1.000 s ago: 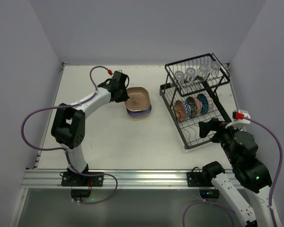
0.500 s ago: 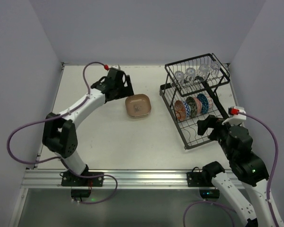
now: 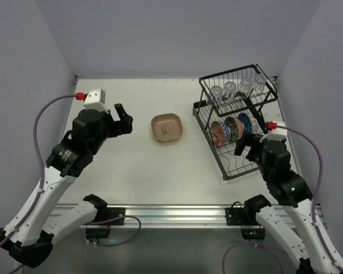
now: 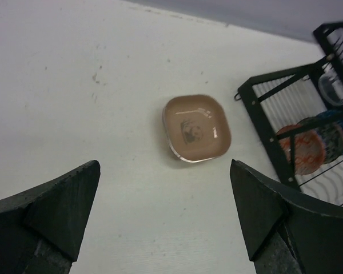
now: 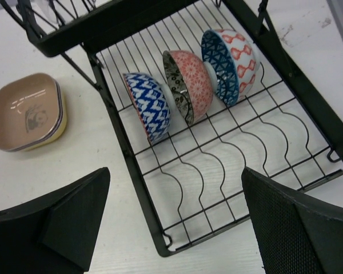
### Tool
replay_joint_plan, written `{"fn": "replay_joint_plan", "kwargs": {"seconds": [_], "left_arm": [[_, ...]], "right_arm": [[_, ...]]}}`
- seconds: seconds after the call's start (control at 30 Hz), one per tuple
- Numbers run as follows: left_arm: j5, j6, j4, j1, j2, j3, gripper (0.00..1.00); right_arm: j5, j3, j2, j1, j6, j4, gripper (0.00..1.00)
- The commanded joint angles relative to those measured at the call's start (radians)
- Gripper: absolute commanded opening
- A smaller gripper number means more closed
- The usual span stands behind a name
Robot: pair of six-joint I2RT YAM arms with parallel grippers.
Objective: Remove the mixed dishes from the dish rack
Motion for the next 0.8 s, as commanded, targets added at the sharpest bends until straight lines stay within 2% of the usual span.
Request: {"fn": "replay_joint_plan", "kwargs": {"seconds": [0.0, 0.07, 0.17, 0.33, 0.5, 0.6, 0.7, 0.77], "left_arm": [[-0.014, 0.117, -0.103, -0.001, -0.038, -0.111, 1.00], [-0.020, 0.143, -0.027, -0.002, -0.107, -0.239, 1.00], [-0.019, 0.132, 0.039, -0.001, -0.138, -0.338, 1.00], [0.004, 0.137, 0.064, 0.012, -0.137, -0.335, 1.00], [0.007, 0.137, 0.069, 0.012, -0.143, -0.353, 1.00], [-0.011, 0.137, 0.065, -0.005, -0.130, -0.347, 1.00], [-0.049, 0.117, 0.041, -0.022, -0.120, -0.347, 1.00], [-0.059, 0.112, 0.036, -0.022, -0.132, -0.346, 1.00]], "right_arm": [[0.093, 0.010, 0.019, 0.000, -0.020, 0.105, 0.99], [0.085, 0.033, 0.029, 0.000, -0.051, 0.116, 0.99], [0.067, 0.066, 0.081, 0.000, -0.123, 0.098, 0.99], [-0.024, 0.071, 0.194, 0.000, -0.109, 0.057, 0.99], [0.116, -0.028, 0.185, -0.018, -0.046, 0.174, 0.99], [0.123, -0.116, 0.129, -0.152, 0.053, 0.270, 0.99], [-0.076, -0.248, 0.015, -0.304, 0.168, 0.422, 0.96], [-0.124, -0.274, 0.044, -0.355, 0.198, 0.481, 0.95]]}}
